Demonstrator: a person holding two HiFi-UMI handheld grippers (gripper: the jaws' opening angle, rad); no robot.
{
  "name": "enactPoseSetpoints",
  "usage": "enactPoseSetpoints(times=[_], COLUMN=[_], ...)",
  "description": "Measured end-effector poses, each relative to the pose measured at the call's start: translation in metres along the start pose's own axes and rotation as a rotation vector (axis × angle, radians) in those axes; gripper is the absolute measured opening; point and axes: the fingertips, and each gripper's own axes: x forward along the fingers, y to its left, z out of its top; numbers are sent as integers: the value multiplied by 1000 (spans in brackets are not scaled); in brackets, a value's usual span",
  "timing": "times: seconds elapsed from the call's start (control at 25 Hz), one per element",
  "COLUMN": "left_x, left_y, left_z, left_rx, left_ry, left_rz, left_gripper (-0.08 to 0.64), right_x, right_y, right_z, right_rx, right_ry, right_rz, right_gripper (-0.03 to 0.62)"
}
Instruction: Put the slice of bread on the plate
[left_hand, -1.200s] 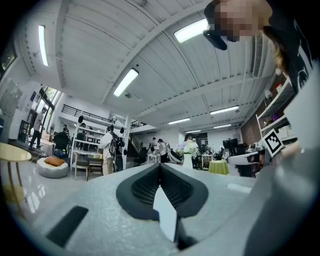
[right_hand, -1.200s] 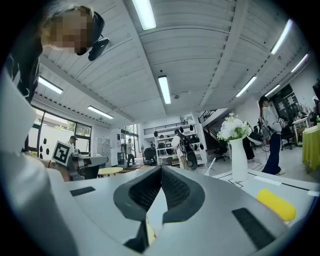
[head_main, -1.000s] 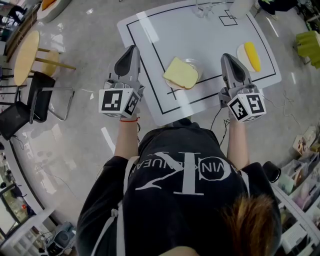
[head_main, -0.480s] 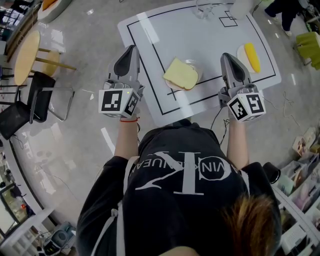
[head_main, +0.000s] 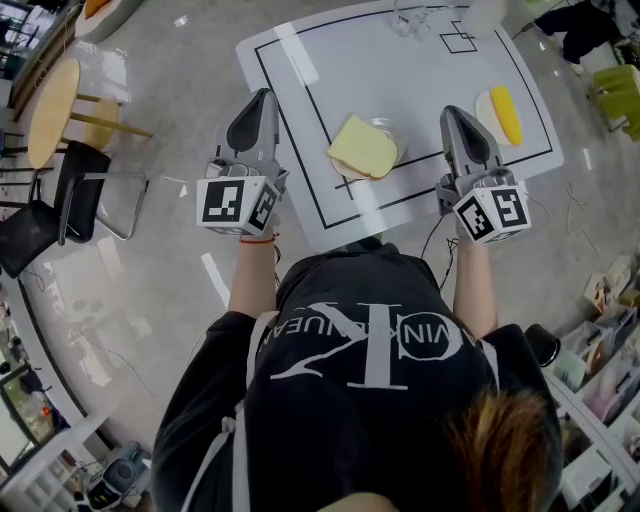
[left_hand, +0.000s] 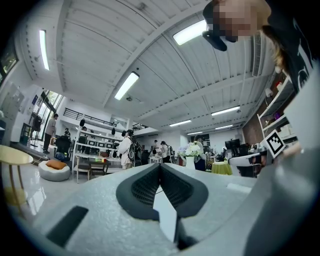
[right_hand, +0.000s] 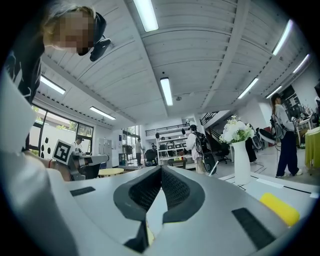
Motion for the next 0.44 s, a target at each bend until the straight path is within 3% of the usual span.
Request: enactPoseSetpoints(times=[0.44], left_x=[1], left_y=[5], left_z=[0], left_rx=[6], left_ry=[-5], left_rz=[19], left_gripper=[2], right_x=[1], right_y=[0], right_z=[-3], right_rx=[-6], right_ry=[1], right_rz=[-8], right_gripper=[0])
